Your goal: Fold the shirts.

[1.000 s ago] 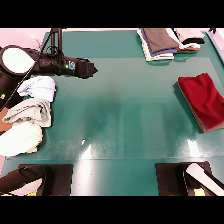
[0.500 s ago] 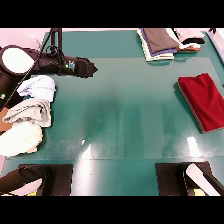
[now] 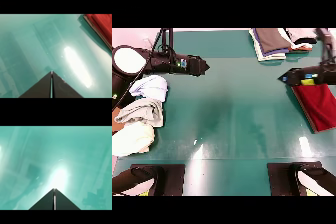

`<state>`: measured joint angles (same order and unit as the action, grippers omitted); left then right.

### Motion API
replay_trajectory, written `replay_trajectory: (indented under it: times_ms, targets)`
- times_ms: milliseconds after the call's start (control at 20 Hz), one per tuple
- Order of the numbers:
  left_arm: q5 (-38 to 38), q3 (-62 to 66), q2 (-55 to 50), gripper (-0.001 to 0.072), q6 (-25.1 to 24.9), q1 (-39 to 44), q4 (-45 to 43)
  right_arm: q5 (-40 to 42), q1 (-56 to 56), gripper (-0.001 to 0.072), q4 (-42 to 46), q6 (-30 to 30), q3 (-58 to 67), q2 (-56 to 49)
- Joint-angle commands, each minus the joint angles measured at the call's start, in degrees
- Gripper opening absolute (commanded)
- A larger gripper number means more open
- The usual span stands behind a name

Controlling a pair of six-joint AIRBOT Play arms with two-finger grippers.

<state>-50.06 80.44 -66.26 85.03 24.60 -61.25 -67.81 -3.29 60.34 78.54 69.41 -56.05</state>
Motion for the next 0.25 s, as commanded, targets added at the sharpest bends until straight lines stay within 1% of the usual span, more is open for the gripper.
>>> replay_trajectory:
  times_ms: [0, 200]
  targets:
    - [0.1, 0.0, 0.0, 0.0028, 0.0, 0.0, 0.0, 0.1, -8.6, 0.0017, -0.2, -1.0, 0.2, -2.3]
    - [0.2, 0.0, 0.0, 0.0028, 0.0, 0.0, 0.0, 0.1, -10.5, 0.0017, -0.2, -0.9, 0.2, -3.6]
